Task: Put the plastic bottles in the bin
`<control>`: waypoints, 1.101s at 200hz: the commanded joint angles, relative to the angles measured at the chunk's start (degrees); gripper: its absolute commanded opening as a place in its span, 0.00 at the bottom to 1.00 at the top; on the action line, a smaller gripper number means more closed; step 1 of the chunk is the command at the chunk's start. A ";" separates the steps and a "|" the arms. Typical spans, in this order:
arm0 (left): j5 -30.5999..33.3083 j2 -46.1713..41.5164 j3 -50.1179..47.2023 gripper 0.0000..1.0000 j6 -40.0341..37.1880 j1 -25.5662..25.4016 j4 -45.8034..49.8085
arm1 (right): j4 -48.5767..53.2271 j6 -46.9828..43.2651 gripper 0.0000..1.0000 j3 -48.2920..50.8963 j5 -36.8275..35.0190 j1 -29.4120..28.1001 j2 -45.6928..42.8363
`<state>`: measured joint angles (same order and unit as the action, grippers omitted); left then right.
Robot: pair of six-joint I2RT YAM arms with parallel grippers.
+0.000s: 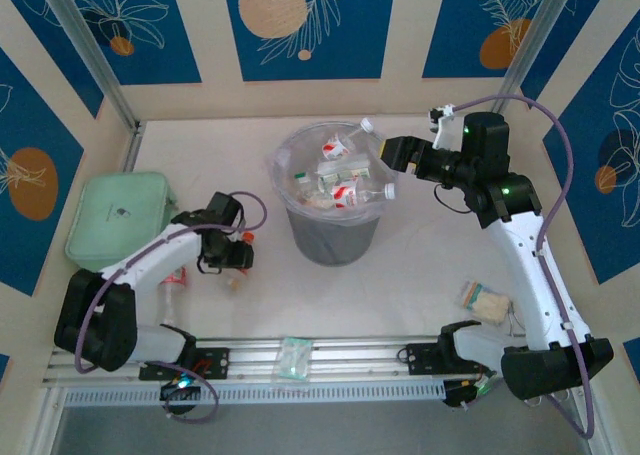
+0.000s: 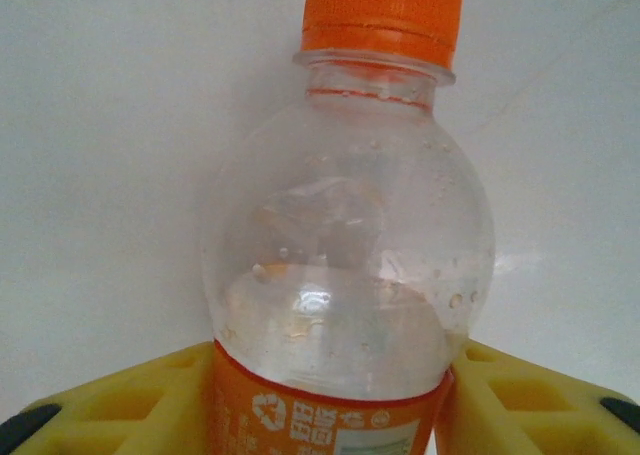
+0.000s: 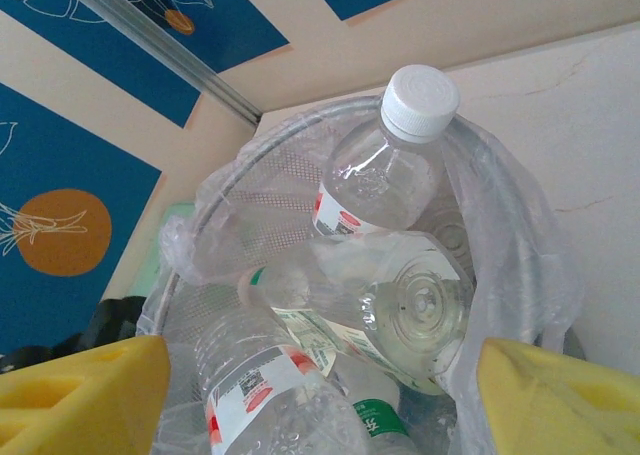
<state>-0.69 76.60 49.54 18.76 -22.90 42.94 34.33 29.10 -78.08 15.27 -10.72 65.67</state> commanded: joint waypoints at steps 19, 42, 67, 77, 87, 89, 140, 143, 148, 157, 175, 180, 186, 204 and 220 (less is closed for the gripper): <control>6.99 -5.53 20.89 0.47 -7.14 0.02 10.19 | 1.77 -0.61 0.81 0.73 1.50 0.85 -2.27; 11.58 -4.16 36.57 0.46 -12.01 0.22 15.20 | 2.39 -0.93 0.81 1.07 1.78 1.62 -2.98; 7.67 -0.78 51.38 0.45 -14.96 0.10 15.18 | 2.34 -0.65 0.81 2.17 1.74 2.27 -3.49; 4.04 1.05 55.12 0.43 -15.59 0.18 13.85 | 2.24 -0.53 0.81 2.58 1.83 2.33 -3.53; 0.28 3.59 58.94 0.40 -15.31 0.13 13.36 | 2.28 -0.23 0.81 2.79 2.16 2.29 -3.60; -0.56 4.14 59.54 0.40 -15.22 0.13 13.26 | 2.31 -0.26 0.81 2.77 2.25 2.29 -3.61; -10.20 12.95 67.13 0.29 -11.14 -2.88 8.52 | 5.24 -0.26 0.72 1.73 2.96 2.86 -5.17; -10.26 13.37 67.39 0.28 -11.00 -3.24 8.48 | 5.38 -0.22 0.71 1.71 3.12 2.97 -5.24; -10.30 14.13 67.96 0.28 -10.95 -3.94 8.60 | 5.68 -0.30 0.68 1.71 3.35 2.92 -5.44; -10.11 15.69 69.36 0.28 -11.14 -5.25 9.35 | 6.37 -0.59 0.64 1.71 3.92 2.99 -5.70; -7.77 19.35 72.96 0.28 -12.61 -8.01 12.28 | 7.99 -1.51 0.52 2.28 4.65 2.99 -6.44; -7.17 20.26 73.84 0.28 -12.95 -8.54 12.82 | 8.57 -2.02 0.49 2.41 4.85 3.02 -6.66; -6.69 21.24 74.63 0.28 -13.13 -9.01 13.35 | 9.57 -2.69 0.45 2.62 4.94 2.99 -6.80; -5.01 23.61 76.46 0.28 -13.64 -10.39 14.01 | 11.77 -4.09 0.36 2.90 5.01 2.93 -7.46; -3.83 25.34 77.68 0.28 -13.92 -11.30 14.43 | 11.48 -3.67 0.30 3.69 6.09 2.70 -7.50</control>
<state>-6.87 99.98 123.92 6.04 -33.01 55.42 43.13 26.50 -75.59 18.74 -7.86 59.18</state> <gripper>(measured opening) 0.371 0.333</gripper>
